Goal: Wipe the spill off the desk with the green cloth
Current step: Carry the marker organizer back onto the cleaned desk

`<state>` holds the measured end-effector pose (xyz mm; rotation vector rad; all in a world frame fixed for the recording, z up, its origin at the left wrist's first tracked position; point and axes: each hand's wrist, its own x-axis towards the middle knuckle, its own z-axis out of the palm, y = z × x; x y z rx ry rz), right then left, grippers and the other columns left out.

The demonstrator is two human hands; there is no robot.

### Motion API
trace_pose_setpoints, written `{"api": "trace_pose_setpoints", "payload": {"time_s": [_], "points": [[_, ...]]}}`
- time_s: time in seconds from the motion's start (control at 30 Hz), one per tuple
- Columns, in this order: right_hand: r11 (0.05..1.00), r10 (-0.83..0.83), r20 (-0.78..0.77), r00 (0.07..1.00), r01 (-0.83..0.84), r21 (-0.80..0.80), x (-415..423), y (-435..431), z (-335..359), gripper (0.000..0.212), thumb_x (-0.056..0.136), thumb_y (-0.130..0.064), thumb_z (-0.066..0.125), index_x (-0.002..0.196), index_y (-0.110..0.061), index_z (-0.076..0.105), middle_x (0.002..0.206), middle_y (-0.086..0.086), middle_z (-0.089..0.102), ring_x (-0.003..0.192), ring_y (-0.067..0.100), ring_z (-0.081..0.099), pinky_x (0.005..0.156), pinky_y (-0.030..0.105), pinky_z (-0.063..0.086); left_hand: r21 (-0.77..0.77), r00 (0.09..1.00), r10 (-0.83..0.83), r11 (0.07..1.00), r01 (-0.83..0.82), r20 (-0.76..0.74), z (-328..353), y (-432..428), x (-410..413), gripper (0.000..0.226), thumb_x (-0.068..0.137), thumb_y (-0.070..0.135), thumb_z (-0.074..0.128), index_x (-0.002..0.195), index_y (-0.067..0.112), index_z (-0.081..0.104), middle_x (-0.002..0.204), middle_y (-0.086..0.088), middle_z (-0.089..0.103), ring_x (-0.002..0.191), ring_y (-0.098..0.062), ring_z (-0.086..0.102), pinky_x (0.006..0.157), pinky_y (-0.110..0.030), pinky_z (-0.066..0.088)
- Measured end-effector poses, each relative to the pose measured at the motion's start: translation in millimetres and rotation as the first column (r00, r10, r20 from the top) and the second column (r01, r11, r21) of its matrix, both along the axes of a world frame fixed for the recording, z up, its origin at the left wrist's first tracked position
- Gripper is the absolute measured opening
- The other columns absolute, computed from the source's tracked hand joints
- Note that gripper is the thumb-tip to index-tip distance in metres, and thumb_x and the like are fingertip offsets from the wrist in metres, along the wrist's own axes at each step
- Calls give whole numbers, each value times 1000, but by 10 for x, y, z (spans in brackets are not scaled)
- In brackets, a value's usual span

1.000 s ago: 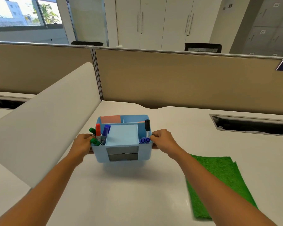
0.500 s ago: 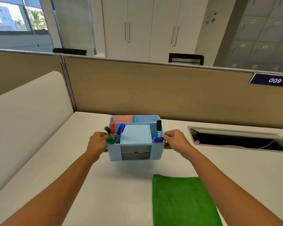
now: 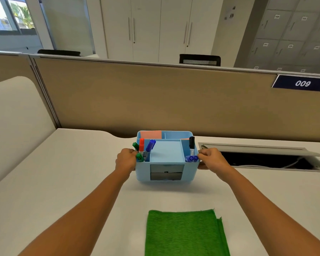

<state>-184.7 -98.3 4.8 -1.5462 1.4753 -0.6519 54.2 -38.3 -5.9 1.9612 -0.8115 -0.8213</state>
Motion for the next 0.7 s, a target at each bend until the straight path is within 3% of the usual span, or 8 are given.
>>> {"api": "trace_pose_setpoints", "payload": {"time_s": [0.2,0.4,0.53,0.7], "points": [[1000,-21,-12,1000,21,12,-109,-79,-131,27,95,-15,44,114,-3,61,122,17,61,93,21,62,66,26,56,19,1000,-17,1000,17,26,-114,-131,-101,31,94,23,42,112,1,55,117,-20,61,102,-35,61,88,-42,52],[999,-29,15,999,29,20,-176,-145,-170,29,95,-14,44,116,-2,59,124,18,61,95,23,62,77,34,56,8,998,-23,1000,23,55,-165,-196,-165,32,95,21,40,114,0,55,118,-22,60,104,-36,60,87,-43,52],[999,-39,38,999,38,20,-202,-148,-217,29,95,-14,45,117,-3,60,121,16,63,89,21,63,67,27,56,-2,1000,-14,1000,14,27,-183,-196,-179,33,95,20,39,118,1,54,121,-21,59,106,-37,59,89,-44,52],[996,-80,228,970,68,57,-267,-80,-318,31,93,-21,51,120,-6,59,120,16,63,101,26,63,84,36,54,-51,993,-41,998,36,-115,-194,-112,-152,44,93,32,41,124,2,50,130,-18,55,114,-37,55,91,-45,50]]}}
